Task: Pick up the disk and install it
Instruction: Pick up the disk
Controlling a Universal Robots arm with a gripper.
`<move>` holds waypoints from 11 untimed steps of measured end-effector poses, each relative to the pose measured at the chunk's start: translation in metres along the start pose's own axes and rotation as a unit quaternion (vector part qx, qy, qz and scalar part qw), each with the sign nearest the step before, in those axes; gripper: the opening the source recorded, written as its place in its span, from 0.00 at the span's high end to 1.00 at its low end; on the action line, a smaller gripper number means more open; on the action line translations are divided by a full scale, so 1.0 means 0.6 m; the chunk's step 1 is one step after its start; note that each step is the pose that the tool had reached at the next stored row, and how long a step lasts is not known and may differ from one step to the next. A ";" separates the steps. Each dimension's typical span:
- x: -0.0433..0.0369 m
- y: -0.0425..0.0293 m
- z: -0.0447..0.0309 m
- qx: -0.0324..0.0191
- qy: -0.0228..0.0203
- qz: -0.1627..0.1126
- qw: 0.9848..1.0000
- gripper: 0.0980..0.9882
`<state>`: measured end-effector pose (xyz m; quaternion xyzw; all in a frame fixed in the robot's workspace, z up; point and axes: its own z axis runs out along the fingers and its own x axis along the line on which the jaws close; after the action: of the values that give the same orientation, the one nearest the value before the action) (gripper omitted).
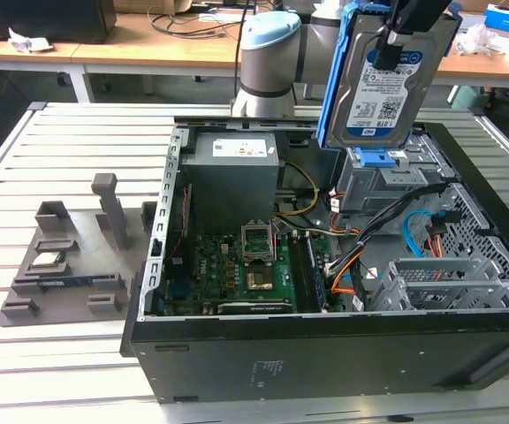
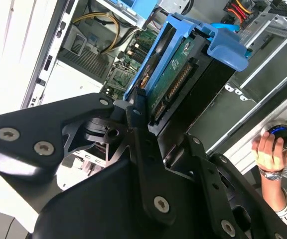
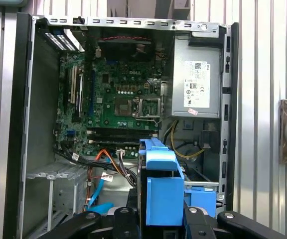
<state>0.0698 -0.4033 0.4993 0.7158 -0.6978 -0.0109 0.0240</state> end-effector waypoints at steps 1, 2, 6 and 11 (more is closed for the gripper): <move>0.003 0.000 0.000 0.000 0.000 0.000 1.000 0.70; 0.005 0.000 0.000 0.000 0.000 0.000 1.000 0.70; 0.017 0.000 0.000 0.000 0.001 0.000 1.000 0.70; 0.044 0.001 0.001 0.000 0.003 0.000 1.000 0.70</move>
<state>0.0698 -0.4299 0.4992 0.7157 -0.6978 -0.0090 0.0259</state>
